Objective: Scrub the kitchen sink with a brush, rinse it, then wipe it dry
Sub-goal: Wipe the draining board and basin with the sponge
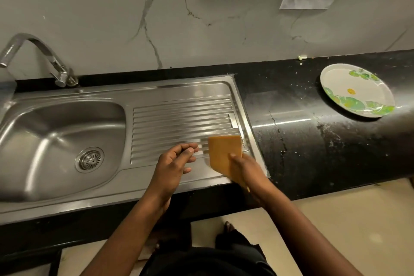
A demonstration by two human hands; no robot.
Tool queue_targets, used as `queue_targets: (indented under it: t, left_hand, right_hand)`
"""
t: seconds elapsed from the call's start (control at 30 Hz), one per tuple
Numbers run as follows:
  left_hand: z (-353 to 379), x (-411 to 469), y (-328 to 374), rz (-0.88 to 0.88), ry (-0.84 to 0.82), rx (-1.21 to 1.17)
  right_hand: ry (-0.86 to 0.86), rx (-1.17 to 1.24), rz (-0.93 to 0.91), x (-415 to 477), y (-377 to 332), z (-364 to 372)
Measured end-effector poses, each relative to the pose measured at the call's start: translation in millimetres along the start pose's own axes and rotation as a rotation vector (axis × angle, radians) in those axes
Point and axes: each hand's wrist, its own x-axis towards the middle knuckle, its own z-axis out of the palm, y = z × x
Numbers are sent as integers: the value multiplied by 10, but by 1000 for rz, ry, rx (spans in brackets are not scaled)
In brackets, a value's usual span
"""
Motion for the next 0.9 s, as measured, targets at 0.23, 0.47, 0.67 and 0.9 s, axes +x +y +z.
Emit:
queue_targets:
  t: [0.23, 0.47, 0.67, 0.9]
  left_hand:
    - [-163, -7, -28, -5, -3, -1]
    - [-267, 46, -77, -17, -3, 7]
    - [-397, 89, -75, -29, -3, 44]
    - [-694, 119, -101, -55, 28, 59]
  right_hand:
    - [133, 132, 1, 278, -133, -82]
    - [404, -728, -222, 382, 212, -91]
    - [10, -1267, -179, 662, 386, -109]
    - [162, -1195, -99, 694, 692, 248]
